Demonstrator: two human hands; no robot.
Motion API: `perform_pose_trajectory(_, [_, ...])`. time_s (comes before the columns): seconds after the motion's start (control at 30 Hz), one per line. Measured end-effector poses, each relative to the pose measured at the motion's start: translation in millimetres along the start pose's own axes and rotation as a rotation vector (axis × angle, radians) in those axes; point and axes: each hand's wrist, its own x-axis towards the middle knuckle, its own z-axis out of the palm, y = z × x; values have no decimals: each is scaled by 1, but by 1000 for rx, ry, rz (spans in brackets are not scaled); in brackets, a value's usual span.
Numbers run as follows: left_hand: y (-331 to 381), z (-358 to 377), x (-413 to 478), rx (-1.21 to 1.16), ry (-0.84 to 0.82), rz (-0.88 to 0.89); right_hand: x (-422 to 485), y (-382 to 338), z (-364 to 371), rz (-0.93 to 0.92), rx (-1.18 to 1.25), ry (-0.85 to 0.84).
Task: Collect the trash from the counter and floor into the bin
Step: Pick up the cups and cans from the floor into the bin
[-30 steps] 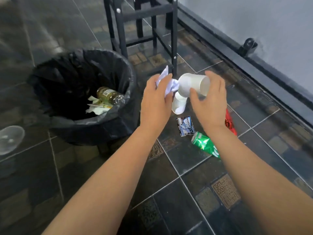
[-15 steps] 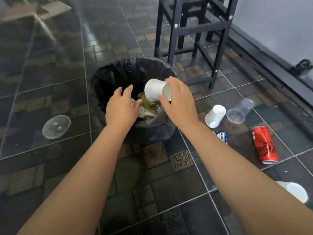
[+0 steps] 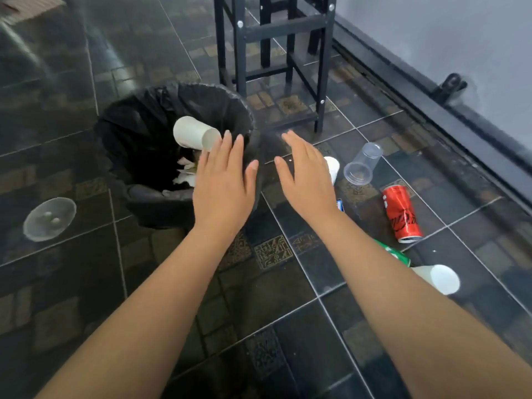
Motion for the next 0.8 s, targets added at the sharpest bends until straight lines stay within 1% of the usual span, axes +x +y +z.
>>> perform_pose_trajectory(0.1, [46, 27, -19, -35, -64, 148, -27, 40, -23, 100, -52, 69])
perform_pose_trajectory(0.17, [73, 52, -34, -40, -167, 272, -49, 69, -42, 188, -105, 107])
perform_pose_trajectory(0.23, [96, 78, -53, -62, -304, 373, -75, 96, -61, 285, -193, 115])
perform_pose_trajectory(0.33, [125, 109, -78, -13, -563, 460, -117, 131, -89, 486, -364, 52])
perform_pose_trajectory(0.4, [140, 124, -91, 57, -671, 483, -144, 151, -102, 614, -457, -36])
perform_pose_trajectory(0.5, [157, 141, -101, 139, -764, 486, -173, 173, -115, 782, -552, -197])
perform_pose_trajectory(0.57, [165, 150, -100, 207, -812, 497, -186, 180, -119, 859, -535, -269])
perform_pose_trajectory(0.63, [173, 158, -98, 252, -847, 494, -195, 182, -120, 923, -457, -288])
perform_pose_trajectory(0.7, [178, 163, -97, 292, -867, 494, -199, 182, -121, 973, -364, -272])
perform_pose_trajectory(0.8, [177, 167, -100, 355, -812, 498, -203, 181, -121, 981, -309, -268])
